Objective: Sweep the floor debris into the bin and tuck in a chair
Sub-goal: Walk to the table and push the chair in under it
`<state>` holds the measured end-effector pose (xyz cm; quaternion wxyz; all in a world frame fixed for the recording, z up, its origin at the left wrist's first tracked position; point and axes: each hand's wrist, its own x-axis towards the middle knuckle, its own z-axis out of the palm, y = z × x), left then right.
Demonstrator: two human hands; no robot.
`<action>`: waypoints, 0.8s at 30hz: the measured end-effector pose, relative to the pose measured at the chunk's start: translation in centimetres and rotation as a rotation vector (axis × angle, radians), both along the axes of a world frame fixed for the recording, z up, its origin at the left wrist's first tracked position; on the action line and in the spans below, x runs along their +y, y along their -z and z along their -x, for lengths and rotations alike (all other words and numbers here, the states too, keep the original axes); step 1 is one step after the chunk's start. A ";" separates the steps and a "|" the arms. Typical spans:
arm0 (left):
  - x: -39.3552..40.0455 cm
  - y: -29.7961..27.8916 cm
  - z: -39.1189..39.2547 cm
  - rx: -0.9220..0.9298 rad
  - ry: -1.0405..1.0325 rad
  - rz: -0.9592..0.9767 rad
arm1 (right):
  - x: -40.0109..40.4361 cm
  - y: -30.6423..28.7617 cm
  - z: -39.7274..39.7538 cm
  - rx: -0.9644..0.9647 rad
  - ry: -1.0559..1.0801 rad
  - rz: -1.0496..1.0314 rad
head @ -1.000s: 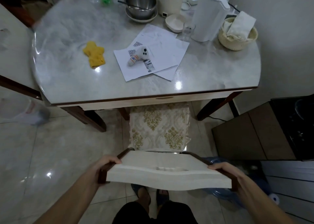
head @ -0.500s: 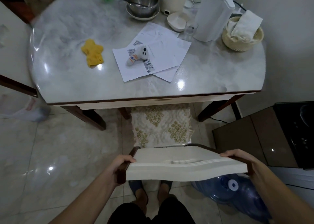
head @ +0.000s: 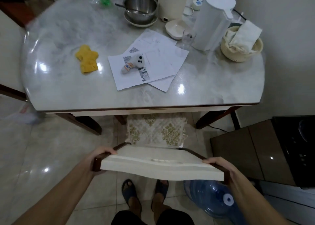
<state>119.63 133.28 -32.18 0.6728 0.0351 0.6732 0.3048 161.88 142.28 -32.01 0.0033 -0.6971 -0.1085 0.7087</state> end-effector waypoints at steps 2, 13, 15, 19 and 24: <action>1.4 0.2 -1.1 -0.060 0.027 0.171 | 1.2 -0.4 -0.7 0.027 -0.020 -0.002; 4.6 1.4 -6.7 -0.148 -0.004 0.255 | 7.8 -0.2 -5.3 -0.021 -0.069 -0.092; 4.6 1.2 -6.3 -0.114 -0.015 0.220 | 7.9 -0.1 -5.2 -0.050 -0.094 -0.088; 6.1 0.2 -4.3 -0.063 -0.026 0.203 | 8.1 -0.1 -3.6 -0.004 -0.051 -0.057; 10.3 0.5 -1.5 -0.005 -0.030 0.168 | 9.2 0.3 -0.8 -0.029 -0.050 -0.084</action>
